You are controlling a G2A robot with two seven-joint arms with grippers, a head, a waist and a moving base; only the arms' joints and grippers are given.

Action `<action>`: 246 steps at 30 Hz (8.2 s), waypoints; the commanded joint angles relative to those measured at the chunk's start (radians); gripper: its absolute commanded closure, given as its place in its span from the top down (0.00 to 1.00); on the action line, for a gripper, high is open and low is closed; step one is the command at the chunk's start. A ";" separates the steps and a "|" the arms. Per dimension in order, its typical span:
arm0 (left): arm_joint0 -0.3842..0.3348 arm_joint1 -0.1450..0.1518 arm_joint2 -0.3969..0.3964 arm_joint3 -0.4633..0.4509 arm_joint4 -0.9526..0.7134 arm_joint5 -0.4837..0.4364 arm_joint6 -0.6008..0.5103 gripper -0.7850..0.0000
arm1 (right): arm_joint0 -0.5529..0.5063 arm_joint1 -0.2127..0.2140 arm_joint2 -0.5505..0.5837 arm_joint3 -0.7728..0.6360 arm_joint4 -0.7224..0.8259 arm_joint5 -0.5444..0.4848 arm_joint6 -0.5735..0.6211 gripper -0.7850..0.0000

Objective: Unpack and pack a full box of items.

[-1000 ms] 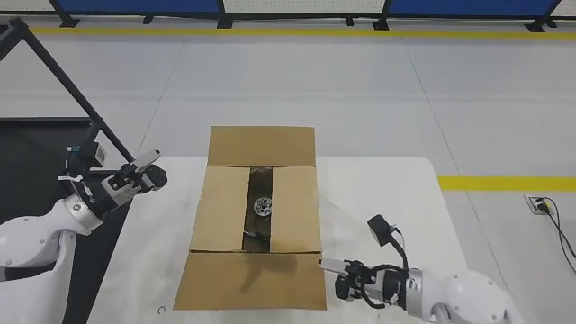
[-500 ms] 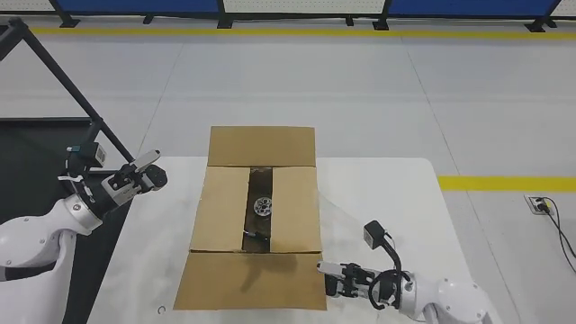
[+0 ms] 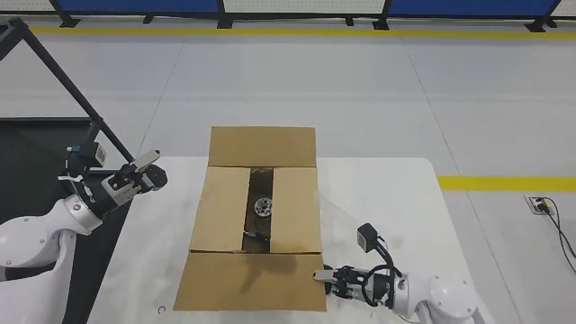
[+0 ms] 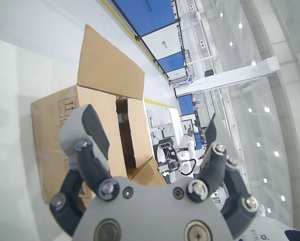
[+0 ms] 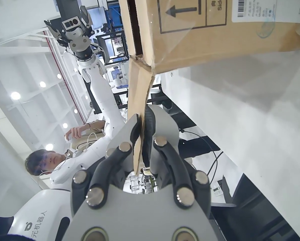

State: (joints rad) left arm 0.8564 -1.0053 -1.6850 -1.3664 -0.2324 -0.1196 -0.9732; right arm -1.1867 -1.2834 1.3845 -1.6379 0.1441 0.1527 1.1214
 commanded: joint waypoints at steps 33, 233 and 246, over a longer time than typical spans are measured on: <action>0.000 0.000 0.000 0.000 0.000 0.000 0.000 1.00 | -0.081 0.061 -0.003 -0.116 0.013 -0.008 0.067 1.00; -0.576 0.295 1.211 0.287 -0.382 -0.777 0.050 1.00 | 0.171 0.045 -0.335 -0.100 0.009 -0.066 -0.860 1.00; -0.569 0.294 1.207 0.327 -0.576 -0.769 0.042 1.00 | 0.206 0.029 -0.345 -0.051 0.027 -0.007 -0.820 1.00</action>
State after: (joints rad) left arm 0.2847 -0.7110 -0.4722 -1.0496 -0.7502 -0.9050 -0.9155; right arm -0.9839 -1.2539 1.0407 -1.6930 0.1689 0.1379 0.2920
